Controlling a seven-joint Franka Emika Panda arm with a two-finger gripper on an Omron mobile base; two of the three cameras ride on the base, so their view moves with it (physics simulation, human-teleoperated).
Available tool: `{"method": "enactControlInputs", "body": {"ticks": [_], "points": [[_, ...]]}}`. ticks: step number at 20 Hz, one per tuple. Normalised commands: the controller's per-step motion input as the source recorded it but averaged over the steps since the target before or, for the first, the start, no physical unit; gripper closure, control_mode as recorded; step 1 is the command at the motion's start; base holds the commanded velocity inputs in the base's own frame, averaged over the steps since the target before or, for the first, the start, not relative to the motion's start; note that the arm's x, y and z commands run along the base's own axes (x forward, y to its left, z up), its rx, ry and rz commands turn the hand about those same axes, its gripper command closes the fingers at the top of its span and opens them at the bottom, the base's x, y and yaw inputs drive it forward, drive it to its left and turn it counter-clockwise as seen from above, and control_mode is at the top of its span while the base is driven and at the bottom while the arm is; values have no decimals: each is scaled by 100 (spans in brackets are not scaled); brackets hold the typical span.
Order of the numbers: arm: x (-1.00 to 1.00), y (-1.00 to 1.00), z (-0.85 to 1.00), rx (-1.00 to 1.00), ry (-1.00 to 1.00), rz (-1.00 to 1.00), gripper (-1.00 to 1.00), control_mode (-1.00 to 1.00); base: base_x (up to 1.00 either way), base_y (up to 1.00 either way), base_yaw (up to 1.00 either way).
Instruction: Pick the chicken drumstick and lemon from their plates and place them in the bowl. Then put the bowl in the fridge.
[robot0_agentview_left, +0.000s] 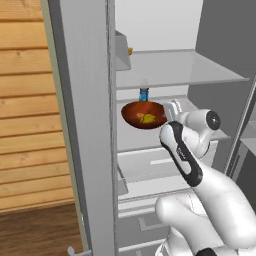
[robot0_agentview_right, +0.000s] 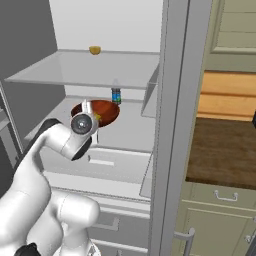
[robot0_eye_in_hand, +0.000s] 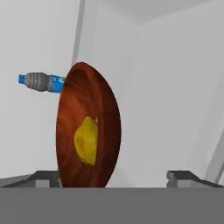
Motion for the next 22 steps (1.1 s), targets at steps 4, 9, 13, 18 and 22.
{"method": "enactControlInputs", "body": {"ticks": [4,9,13,18,22], "points": [[-46,0,58,-33,-8,12,-100,-100,0,0,0],[-32,-6,34,-57,-4,35,-100,-100,0,0,0],[-28,-11,39,-51,6,29,-100,-100,0,0,0],[-25,0,14,-53,22,3,-100,-100,0,0,0],[-50,9,47,-29,1,4,-100,-100,0,0,0]]}}
